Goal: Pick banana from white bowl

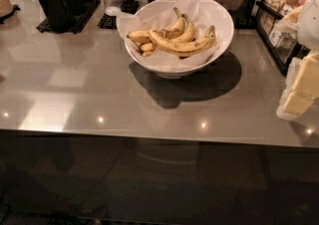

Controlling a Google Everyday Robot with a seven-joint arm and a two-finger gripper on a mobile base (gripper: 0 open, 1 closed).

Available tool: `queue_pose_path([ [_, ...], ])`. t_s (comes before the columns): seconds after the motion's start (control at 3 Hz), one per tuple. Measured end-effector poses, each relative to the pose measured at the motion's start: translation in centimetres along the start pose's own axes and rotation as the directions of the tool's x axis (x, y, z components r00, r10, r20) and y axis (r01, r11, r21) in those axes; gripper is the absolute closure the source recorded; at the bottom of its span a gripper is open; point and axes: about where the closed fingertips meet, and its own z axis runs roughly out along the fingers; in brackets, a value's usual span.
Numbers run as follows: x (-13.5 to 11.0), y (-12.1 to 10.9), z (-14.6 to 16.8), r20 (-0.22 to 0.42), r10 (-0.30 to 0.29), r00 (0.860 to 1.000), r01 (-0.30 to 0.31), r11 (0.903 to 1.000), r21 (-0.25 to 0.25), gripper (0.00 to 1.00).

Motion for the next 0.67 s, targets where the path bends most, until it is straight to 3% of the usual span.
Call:
queue_pose_path([
  [0.33,0.0,0.0,0.0,0.0,0.0,1.0,0.0,1.0,0.0,0.0],
  [0.67,-1.8,-1.9,0.3,0.068,0.012,0.998,-0.011,0.9997,-0.02,0.0],
])
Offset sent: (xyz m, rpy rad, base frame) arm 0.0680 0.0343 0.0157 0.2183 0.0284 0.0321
